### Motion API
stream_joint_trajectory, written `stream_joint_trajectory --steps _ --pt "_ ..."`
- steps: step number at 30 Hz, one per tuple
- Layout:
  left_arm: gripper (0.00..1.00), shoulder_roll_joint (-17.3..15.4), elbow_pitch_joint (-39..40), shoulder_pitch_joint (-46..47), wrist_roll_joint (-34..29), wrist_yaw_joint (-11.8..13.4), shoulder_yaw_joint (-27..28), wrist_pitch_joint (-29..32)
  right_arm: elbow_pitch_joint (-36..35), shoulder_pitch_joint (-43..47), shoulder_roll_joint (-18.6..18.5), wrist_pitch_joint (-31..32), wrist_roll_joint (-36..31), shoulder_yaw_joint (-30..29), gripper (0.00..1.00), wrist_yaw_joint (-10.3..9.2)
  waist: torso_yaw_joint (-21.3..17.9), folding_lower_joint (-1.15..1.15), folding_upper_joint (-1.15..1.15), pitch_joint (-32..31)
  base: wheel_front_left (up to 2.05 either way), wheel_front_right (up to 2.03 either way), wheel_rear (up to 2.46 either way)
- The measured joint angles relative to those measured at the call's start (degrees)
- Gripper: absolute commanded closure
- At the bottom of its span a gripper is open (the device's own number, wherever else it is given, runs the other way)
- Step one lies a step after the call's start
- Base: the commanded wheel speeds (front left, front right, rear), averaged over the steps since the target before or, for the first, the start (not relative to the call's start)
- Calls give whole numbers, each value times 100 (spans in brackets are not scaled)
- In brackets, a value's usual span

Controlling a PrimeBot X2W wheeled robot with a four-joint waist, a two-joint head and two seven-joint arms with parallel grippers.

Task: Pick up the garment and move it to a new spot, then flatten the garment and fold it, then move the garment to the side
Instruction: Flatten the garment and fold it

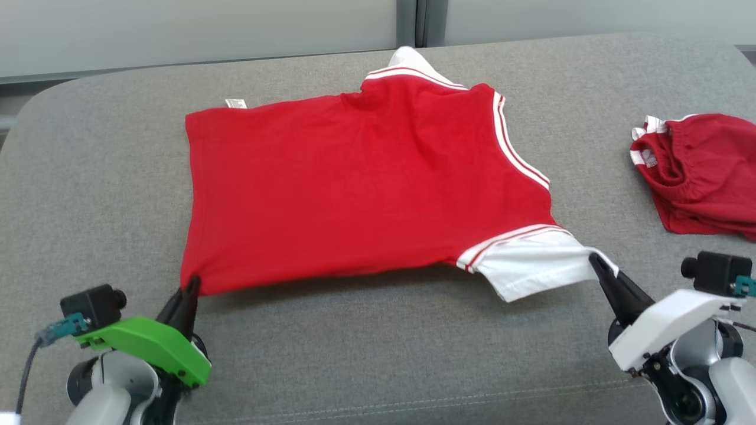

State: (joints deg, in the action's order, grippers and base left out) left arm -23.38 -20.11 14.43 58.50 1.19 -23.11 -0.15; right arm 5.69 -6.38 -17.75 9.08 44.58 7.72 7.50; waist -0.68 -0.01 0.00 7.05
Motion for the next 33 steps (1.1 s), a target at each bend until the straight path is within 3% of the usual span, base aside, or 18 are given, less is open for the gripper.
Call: stream_joint_trajectory --steps 7,16,33 --pt "100 -144 769 -896 -110 408 -109 -9 -782 1066 466 610 -282 -710 100 0 66 0 0 -87 0 0 0" --pt "100 -270 1080 -1335 -35 593 -123 121 -1306 1569 860 1249 -513 -1112 100 0 49 0 0 -113 0 0 0" --pt "100 -341 1080 -1407 257 801 -187 720 -1182 1532 1127 1701 -750 -1167 100 -1 73 0 0 -133 0 0 0"
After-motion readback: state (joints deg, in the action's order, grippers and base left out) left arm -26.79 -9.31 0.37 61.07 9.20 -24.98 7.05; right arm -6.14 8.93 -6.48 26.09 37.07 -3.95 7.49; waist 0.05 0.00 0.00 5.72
